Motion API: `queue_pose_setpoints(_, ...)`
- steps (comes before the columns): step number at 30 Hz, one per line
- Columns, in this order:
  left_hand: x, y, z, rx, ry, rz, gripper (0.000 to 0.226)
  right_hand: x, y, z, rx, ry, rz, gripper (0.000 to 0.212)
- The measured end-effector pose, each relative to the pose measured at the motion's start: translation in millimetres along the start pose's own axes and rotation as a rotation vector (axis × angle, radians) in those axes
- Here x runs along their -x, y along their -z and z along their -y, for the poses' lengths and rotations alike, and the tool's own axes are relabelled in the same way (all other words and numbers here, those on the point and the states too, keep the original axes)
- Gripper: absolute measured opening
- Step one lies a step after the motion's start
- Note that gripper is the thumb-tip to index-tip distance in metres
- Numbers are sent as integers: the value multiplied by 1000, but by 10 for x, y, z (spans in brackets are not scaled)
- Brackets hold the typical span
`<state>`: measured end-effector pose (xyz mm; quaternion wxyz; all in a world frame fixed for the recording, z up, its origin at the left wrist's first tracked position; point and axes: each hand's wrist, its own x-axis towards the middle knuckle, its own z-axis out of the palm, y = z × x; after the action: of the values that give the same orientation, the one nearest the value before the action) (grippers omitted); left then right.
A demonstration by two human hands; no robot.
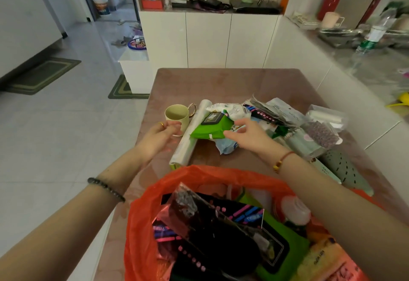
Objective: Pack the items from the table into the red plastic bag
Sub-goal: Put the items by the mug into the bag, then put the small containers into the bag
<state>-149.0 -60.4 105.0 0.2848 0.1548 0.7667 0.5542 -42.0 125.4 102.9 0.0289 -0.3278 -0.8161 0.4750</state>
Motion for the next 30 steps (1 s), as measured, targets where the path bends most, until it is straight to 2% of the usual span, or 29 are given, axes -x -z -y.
queue_pose_setpoints(3, -186, -182, 6, 63, 77, 30, 19, -338, -206, 68, -226, -236, 62, 40)
queue_pose_setpoints(5, -247, -265, 60, 67, 115, 55, 20, -519, -305, 17, -273, -343, 95, 46)
queue_pose_setpoints(7, -282, -306, 130, 52, 147, 88, 19, -673, -379, -72, -309, -410, 137, 45)
queue_pose_setpoints(9, -286, -311, 176, 38, 168, 109, 14, -771, -437, -137, -315, -430, 135, 33)
queue_pose_setpoints(12, -280, -268, 203, 59, 186, 120, 13, -873, -440, -179, -176, -305, 8, 26)
queue_pose_setpoints(14, -273, -241, 177, 114, 199, 111, 18, -883, -386, -138, -204, -242, -59, 22)
queue_pose_setpoints(18, -262, -229, -37, 287, 184, 63, 18, -713, -168, 142, -611, -224, -19, 7)
queue_pose_setpoints(20, -225, -252, -202, 349, 171, 56, 20, -532, -25, 299, -786, -168, 24, 10)
queue_pose_setpoints(22, -138, -300, -379, 389, 162, 84, 26, -263, 120, 401, -807, -30, 78, 5)
queue_pose_setpoints(25, 56, -415, -617, 569, 138, 228, 47, 211, 366, 481, -756, 300, 157, 27)
queue_pose_setpoints(27, 214, -500, -727, 724, 133, 313, 47, 513, 520, 454, -700, 455, 206, 27)
queue_pose_setpoints(30, 460, -687, -726, 757, 104, 386, 44, 900, 749, 273, -589, 558, 221, 21)
